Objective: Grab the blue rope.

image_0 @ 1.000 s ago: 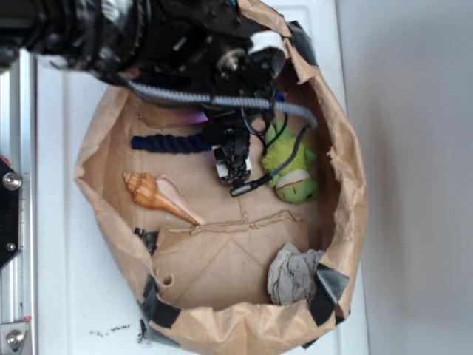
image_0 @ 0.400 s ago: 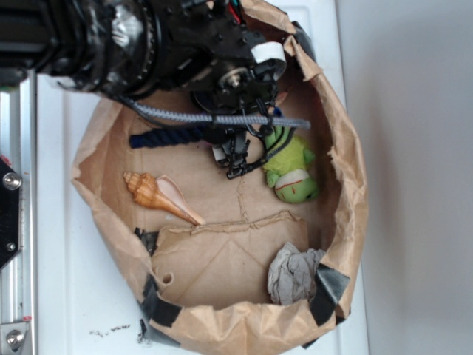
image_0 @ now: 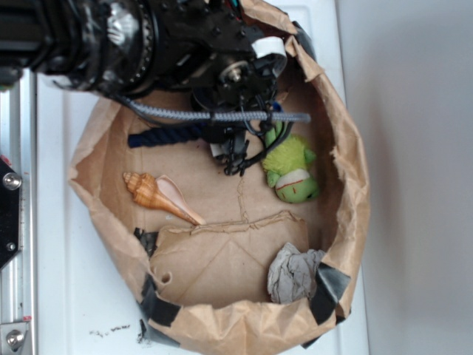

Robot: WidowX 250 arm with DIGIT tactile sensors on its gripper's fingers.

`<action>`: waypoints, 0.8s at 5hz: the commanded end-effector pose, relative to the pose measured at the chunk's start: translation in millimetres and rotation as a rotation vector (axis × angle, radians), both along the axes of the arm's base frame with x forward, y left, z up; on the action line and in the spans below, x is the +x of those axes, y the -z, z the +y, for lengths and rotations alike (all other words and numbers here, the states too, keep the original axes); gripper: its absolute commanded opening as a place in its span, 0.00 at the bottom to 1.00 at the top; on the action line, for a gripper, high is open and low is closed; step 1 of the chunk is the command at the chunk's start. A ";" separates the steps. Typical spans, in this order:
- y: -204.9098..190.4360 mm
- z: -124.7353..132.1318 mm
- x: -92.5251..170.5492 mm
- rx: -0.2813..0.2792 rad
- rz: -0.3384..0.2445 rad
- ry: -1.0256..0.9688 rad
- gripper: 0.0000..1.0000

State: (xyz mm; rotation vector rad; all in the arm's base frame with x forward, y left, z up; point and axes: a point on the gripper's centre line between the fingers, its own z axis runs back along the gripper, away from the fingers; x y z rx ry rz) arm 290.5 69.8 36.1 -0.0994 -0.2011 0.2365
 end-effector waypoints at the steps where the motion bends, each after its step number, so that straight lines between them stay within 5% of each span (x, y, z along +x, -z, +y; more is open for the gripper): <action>1: -107.7 -9.9 -11.6 -0.007 -0.099 -0.023 0.00; 2: -157.7 -24.4 -18.4 -0.005 -0.102 -0.051 0.00; 4: -189.2 -33.9 -27.8 0.148 -0.175 -0.136 0.00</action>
